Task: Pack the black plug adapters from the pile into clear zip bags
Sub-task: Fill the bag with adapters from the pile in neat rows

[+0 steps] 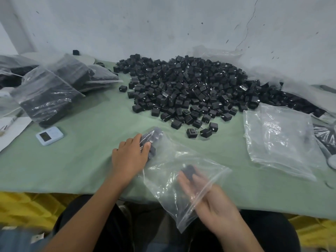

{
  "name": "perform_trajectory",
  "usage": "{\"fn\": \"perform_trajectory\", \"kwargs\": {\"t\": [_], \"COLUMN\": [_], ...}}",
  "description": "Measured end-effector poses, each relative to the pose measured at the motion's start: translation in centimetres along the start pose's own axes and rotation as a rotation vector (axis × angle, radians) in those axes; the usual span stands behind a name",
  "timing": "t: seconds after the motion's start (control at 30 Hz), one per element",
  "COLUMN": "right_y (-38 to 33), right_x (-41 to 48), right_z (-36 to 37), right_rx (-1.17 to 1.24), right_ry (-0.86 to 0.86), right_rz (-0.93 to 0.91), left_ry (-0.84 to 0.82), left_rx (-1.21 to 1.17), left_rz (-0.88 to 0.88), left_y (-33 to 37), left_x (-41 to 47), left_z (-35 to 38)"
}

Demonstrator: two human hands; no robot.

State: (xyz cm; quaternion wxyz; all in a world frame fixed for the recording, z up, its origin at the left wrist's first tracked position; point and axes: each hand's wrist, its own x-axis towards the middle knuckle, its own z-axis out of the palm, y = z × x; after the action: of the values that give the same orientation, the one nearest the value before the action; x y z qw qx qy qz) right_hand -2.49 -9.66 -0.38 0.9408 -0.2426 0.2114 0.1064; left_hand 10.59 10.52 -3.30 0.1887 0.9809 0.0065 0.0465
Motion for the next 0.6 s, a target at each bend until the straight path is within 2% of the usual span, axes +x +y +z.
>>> {"fn": "perform_trajectory", "kwargs": {"t": [0.07,0.17,0.3,0.37,0.47,0.6], "right_y": [0.2,0.9,2.0,2.7,3.4,3.7], "right_x": [2.4,6.1,8.6,9.6,10.6,11.5], "right_z": [0.8,1.9,3.4,3.7,3.8,4.0], "right_rx": [-0.116,-0.553,-1.144,-1.129,-1.202,-1.265], "right_ry": [-0.016,0.091,0.021,-0.005,0.106,0.055], "right_rz": [0.021,-0.055,-0.242,-0.356,-0.484,-0.481], "left_ry": [0.003,-0.002,0.009,0.01,0.007,0.018], "left_rx": [-0.008,-0.015,-0.018,-0.02,-0.033,-0.032], "left_rz": [0.001,-0.002,0.004,0.004,-0.003,-0.005], "left_y": [0.0,0.0,0.0,-0.1,-0.1,-0.1], "left_x": [0.0,-0.1,-0.1,0.0,0.1,0.1], "left_z": [-0.1,-0.2,0.0,0.0,0.1,0.2]}}
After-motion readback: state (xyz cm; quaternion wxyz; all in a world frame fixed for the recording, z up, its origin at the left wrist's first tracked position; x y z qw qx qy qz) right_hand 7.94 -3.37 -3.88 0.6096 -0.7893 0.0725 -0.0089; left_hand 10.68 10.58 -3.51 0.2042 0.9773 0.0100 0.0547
